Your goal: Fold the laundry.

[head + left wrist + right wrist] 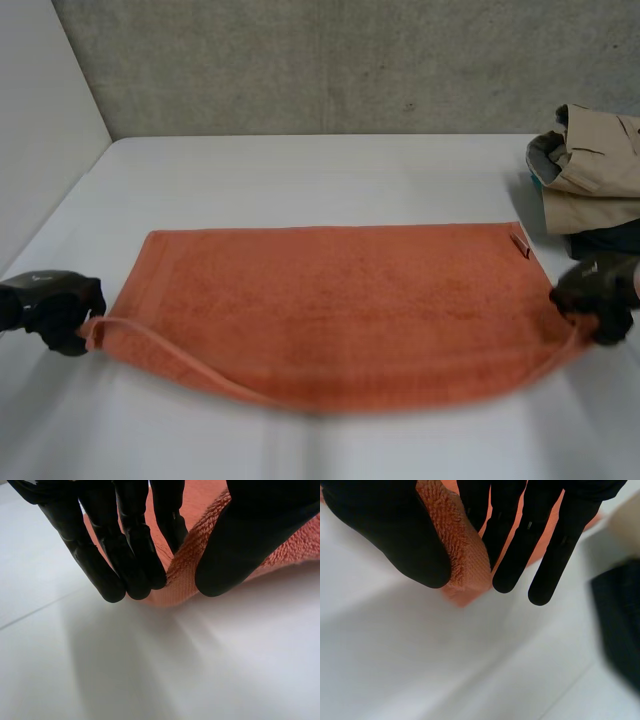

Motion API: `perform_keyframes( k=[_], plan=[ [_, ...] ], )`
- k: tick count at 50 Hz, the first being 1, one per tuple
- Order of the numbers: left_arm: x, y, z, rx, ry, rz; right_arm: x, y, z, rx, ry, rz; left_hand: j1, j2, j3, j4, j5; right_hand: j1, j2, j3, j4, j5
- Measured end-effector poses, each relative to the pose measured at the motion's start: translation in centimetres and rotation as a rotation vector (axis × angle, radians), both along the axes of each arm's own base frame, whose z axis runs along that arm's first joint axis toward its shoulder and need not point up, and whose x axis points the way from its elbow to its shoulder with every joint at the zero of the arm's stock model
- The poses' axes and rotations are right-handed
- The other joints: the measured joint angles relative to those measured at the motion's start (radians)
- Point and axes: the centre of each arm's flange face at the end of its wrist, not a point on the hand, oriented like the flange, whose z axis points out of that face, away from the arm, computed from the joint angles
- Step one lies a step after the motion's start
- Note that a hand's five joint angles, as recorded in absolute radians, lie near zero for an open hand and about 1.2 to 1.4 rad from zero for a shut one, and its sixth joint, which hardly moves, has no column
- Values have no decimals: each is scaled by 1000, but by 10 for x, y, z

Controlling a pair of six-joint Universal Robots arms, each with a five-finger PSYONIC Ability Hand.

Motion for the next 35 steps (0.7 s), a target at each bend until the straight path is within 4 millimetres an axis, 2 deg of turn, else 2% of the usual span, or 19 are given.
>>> perform_keyframes(
  k=[4, 6, 8, 9, 10, 12, 13, 16, 20, 23, 25, 28, 33, 35],
  plan=[
    [-4, -26, -1, -45, 7, 6, 10, -23, 10, -149, -78, -62, 0, 0, 0, 0, 0, 0, 0, 0, 0, 0],
    [-8, -46, 5, -103, 29, 29, 15, -40, 22, -266, -145, -107, 0, 0, 1, 0, 0, 0, 0, 0, 0, 0],
    [-11, -64, 16, -173, 60, 56, 19, -55, 36, -378, -214, -146, 0, 0, 2, 0, 0, 0, 0, 0, 0, 0],
    [-13, -80, 29, -248, 95, 80, 21, -66, 51, -476, -279, -175, 0, 0, 2, 0, 0, 0, 0, 0, 0, 0],
    [-14, -84, 33, -272, 107, 87, 22, -69, 56, -507, -299, -183, 0, 1, 2, 0, 0, 0, 0, 0, 0, 0],
    [-18, -111, 71, -456, 198, 134, 25, -87, 93, -711, -449, -225, 0, 1, 2, 0, 0, 0, 0, 0, 0, 0],
    [-19, -118, 84, -521, 231, 148, 25, -91, 106, -775, -499, -235, 0, 1, 2, 0, 0, 0, 0, 0, 0, 0],
    [-21, -139, 145, -803, 389, 201, 26, -101, 158, -1025, -713, -254, 0, 1, 2, 0, 0, 0, 0, 1, 0, 0],
    [-18, -148, 195, -1052, 548, 233, 27, -102, 193, -1192, -869, -245, 0, 1, 2, 0, 0, 0, 0, 1, 0, 0],
    [-17, -151, 209, -1146, 614, 241, 30, -102, 200, -1235, -918, -237, 0, 1, 2, 0, 0, 0, 0, 1, 0, 0],
    [-16, -152, 209, -1158, 624, 244, 31, -103, 199, -1234, -922, -234, 0, 1, 2, 0, 0, 0, 0, 1, 0, 0],
    [-17, -156, 193, -1121, 619, 257, 37, -104, 186, -1179, -906, -227, 0, 1, 2, 0, 0, 0, 0, 1, 0, 0],
    [-17, -158, 147, -980, 570, 289, 46, -105, 151, -1028, -857, -214, 0, 1, 2, 0, 18, 0, 0, 1, 0, 0],
    [-17, -156, 122, -909, 545, 299, 50, -104, 132, -947, -830, -206, 0, 1, 2, 0, 20, 0, 0, 1, 0, 0]
  ],
)
